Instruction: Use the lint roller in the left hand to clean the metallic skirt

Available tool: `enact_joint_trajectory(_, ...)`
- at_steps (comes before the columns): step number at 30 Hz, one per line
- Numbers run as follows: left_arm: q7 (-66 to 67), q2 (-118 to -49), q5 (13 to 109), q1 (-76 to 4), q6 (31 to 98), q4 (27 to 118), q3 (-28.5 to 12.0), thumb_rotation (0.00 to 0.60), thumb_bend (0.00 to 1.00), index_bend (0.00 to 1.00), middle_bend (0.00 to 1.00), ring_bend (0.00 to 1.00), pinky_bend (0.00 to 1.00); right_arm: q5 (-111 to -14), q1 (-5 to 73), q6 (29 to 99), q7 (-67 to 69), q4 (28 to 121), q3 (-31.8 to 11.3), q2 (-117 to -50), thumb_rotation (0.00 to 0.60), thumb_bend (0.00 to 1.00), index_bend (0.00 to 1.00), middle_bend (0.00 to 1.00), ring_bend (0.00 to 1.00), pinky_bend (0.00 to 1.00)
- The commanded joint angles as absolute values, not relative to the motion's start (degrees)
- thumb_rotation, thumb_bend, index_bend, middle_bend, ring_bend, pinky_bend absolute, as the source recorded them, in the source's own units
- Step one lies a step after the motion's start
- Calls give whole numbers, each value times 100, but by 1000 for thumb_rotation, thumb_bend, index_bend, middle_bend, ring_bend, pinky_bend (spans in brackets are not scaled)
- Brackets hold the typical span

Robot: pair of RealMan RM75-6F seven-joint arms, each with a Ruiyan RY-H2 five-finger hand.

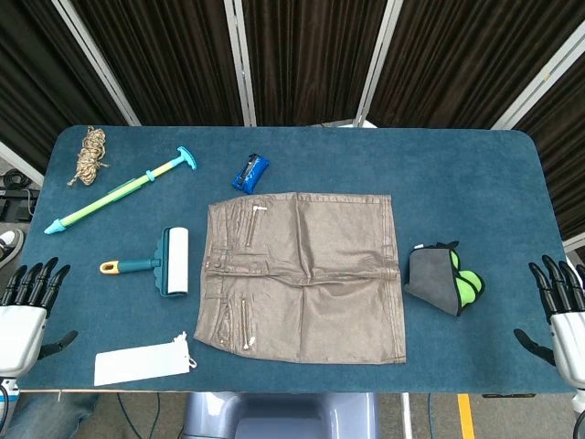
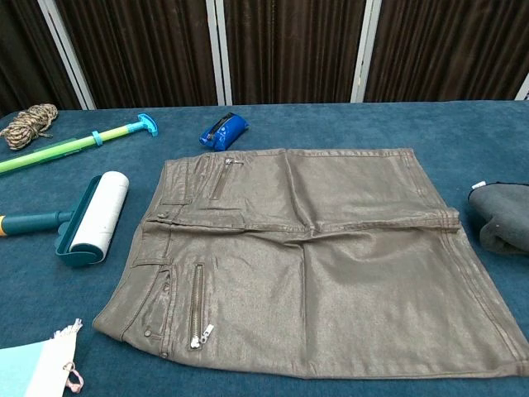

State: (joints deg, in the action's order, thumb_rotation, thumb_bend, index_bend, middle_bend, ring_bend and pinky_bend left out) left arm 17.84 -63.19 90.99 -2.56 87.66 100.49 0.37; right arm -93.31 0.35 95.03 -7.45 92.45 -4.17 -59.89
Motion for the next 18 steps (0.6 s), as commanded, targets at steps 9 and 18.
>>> enact_joint_trajectory(9, 1808, -6552, 8651, -504, 8405, 9775, -240, 600, 0, 0, 0, 0, 0, -9311, 48, 9472, -738, 9302, -424, -5967, 600, 0, 0, 0, 0, 0)
enact_joint_trajectory(18, 1579, -7560, 7452, -1593, 6765, 8475, -905, 600, 143, 65, 25, 0, 38, -9143, 81, 9358, -769, 9291, -473, -5967, 600, 0, 0, 0, 0, 0)
